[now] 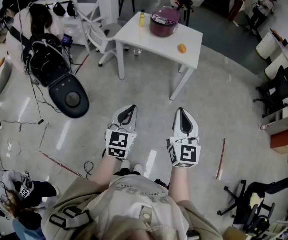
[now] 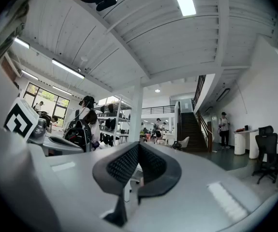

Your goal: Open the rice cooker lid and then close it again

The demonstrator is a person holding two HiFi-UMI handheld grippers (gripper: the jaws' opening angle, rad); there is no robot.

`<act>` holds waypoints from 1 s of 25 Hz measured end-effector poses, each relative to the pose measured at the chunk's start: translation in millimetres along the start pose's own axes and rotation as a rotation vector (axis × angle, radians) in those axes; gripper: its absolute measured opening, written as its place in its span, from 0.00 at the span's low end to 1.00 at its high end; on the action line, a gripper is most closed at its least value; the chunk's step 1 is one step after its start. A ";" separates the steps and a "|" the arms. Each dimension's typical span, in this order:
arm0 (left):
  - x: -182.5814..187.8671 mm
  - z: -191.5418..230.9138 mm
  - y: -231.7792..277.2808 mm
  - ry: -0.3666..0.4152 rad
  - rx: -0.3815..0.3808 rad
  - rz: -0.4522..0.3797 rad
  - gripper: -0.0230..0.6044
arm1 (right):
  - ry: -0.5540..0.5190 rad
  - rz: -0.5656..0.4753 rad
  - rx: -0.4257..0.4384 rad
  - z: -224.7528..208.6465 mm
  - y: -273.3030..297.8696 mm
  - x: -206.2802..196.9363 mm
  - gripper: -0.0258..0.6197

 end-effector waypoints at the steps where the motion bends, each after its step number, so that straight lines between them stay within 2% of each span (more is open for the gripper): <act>1: 0.5 -0.6 0.2 0.001 -0.004 -0.002 0.05 | 0.001 0.002 -0.001 0.0 0.4 -0.8 0.04; 19: -2.6 -7.6 10.4 -0.014 0.008 0.023 0.05 | -0.011 0.015 0.011 -12.1 3.6 -2.9 0.04; 25: 10.1 -5.6 14.8 0.010 0.060 -0.009 0.08 | 0.112 -0.050 0.042 -28.6 1.2 0.8 0.04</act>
Point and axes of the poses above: the fingertips, and each gripper's own axes: y forward along the fingers, z to its left, x out of its top, the point moved 2 cm from there along -y, backward along the fingers, and after that the axes turned 1 degree about -z, right-handed, at the moved point
